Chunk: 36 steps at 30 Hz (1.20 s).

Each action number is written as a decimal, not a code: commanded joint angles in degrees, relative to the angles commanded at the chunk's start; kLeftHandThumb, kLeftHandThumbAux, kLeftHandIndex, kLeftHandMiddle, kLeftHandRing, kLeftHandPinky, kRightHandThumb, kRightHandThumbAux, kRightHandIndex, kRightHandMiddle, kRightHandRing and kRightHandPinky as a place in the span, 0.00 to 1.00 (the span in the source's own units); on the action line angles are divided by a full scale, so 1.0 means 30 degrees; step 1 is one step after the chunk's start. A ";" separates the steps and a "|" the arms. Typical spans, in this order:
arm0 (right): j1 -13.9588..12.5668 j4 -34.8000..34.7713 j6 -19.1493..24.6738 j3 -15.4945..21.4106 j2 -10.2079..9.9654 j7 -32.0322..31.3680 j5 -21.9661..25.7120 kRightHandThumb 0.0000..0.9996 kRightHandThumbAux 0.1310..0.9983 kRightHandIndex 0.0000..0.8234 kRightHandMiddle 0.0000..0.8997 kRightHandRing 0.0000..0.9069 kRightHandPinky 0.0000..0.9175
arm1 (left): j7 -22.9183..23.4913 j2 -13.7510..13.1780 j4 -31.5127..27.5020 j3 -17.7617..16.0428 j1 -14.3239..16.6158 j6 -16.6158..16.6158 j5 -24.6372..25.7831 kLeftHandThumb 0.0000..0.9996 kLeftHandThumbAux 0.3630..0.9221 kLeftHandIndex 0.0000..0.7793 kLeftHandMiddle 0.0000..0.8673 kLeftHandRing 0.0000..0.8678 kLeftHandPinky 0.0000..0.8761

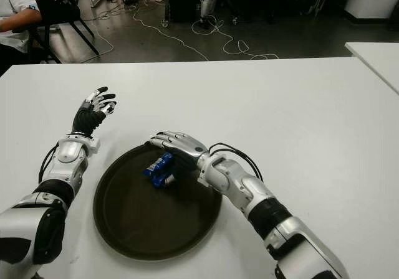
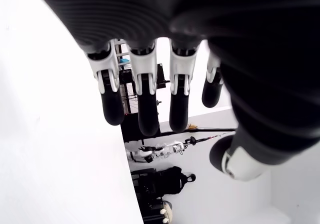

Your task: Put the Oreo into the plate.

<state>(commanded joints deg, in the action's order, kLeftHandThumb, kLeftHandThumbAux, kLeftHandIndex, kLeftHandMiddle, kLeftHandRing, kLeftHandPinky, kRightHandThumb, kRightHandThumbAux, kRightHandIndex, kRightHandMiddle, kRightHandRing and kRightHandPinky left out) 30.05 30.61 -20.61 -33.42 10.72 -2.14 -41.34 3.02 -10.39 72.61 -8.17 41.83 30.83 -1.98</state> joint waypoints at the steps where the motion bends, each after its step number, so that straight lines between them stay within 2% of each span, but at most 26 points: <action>1: 0.0025 0.0066 -0.0018 -0.0021 -0.0001 0.0082 -0.0035 0.00 0.76 0.00 0.00 0.00 0.00 | 0.0010 -0.0001 0.0003 -0.0005 0.0004 0.0001 0.0008 0.22 0.54 0.18 0.26 0.25 0.26; 19: 0.0555 0.0598 -0.0652 0.0039 0.0319 0.0723 -0.0236 0.00 0.67 0.00 0.00 0.00 0.00 | 0.0087 -0.0033 0.0076 -0.0023 0.0088 -0.0084 0.0045 0.24 0.57 0.19 0.27 0.25 0.25; 26: 0.0464 -0.0442 -0.1057 0.1012 0.0872 0.0946 0.0325 0.00 0.66 0.00 0.00 0.00 0.00 | 0.0311 0.0067 0.0110 -0.0298 0.0131 -0.0392 0.0381 0.23 0.60 0.18 0.26 0.24 0.24; 36: 0.0043 -0.2361 -0.1104 0.2281 0.1714 0.0423 0.1151 0.00 0.64 0.00 0.00 0.00 0.00 | 0.0365 0.0109 0.0211 -0.0529 0.0216 -0.0738 0.0461 0.22 0.57 0.17 0.25 0.24 0.25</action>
<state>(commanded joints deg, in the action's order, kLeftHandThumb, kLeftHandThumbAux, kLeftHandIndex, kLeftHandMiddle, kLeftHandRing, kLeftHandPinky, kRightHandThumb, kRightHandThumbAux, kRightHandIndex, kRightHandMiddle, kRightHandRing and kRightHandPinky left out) 30.18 23.53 -23.92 -26.57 15.86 -0.88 -37.89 4.12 -10.07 73.24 -9.76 42.48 28.62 -0.60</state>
